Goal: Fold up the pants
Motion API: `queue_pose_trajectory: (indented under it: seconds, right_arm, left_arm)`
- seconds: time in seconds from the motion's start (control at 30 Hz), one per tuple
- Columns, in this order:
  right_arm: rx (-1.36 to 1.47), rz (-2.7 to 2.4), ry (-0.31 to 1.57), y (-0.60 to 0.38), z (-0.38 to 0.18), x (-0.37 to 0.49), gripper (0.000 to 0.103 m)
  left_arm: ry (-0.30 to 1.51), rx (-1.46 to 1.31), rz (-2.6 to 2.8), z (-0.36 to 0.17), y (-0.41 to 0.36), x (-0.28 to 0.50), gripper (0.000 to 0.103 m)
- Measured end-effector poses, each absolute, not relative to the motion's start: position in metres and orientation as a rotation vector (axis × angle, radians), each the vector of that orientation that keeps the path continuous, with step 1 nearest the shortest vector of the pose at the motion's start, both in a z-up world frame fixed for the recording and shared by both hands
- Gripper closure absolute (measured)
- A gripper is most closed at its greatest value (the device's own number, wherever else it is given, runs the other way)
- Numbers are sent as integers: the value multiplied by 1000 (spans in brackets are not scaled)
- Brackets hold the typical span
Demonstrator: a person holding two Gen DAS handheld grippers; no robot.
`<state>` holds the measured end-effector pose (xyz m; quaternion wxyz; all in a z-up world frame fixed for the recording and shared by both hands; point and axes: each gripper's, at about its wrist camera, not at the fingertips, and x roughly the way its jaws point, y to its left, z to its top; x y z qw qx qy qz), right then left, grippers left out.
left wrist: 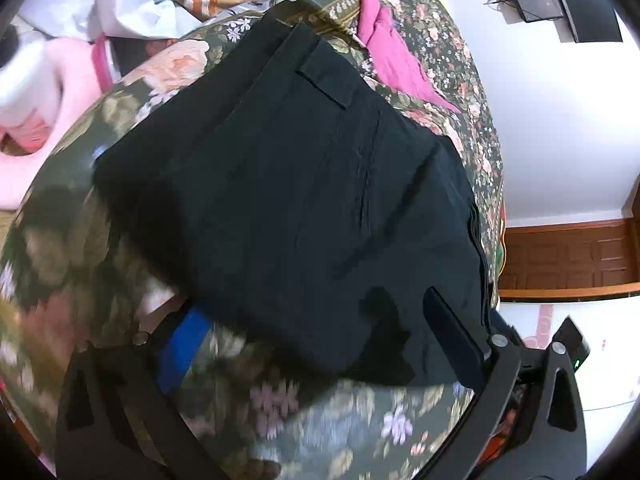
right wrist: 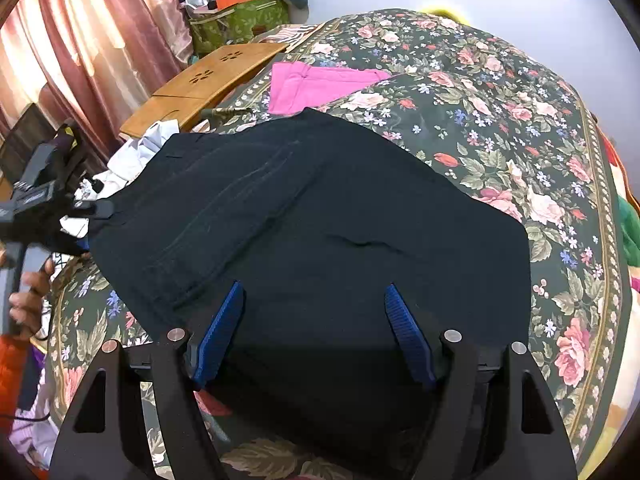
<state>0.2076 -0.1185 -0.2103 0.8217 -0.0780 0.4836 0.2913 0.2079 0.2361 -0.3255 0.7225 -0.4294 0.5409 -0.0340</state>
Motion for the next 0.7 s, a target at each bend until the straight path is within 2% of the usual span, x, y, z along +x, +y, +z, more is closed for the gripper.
queue_pose_trajectory:
  seconds: [0.03, 0.1, 0.17, 0.2, 0.23, 0.27, 0.4, 0.47, 0.7]
  right_arm:
    - [-162, 622, 1029, -119, -211, 208, 32]
    - [-154, 625, 1029, -120, -211, 207, 32]
    - [-149, 625, 1026, -120, -210, 207, 32]
    - [-149, 623, 1026, -120, -211, 207, 32]
    - [-141, 621, 1025, -121, -210, 206, 32]
    - [-133, 618, 1025, -122, -210, 206, 32]
    - [-61, 629, 1026, -131, -204, 204, 32]
    - [6, 642, 1025, -142, -197, 204, 33]
    - [67, 491, 963, -205, -178, 205, 33]
  left_arm:
    - [1195, -947, -70, -326, 238, 213, 1]
    - [1208, -885, -21, -325, 238, 224, 16]
    - [1229, -791, 37, -324, 236, 230, 48]
    - [1227, -741, 54, -321, 234, 232, 54]
    - [1219, -715, 72, -319, 234, 232, 66]
    - [1195, -696, 93, -315, 235, 230, 74]
    - [1116, -620, 133, -293, 235, 228, 81]
    - [1082, -492, 171, -271, 226, 229, 85]
    - [878, -224, 182, -189, 183, 237, 87]
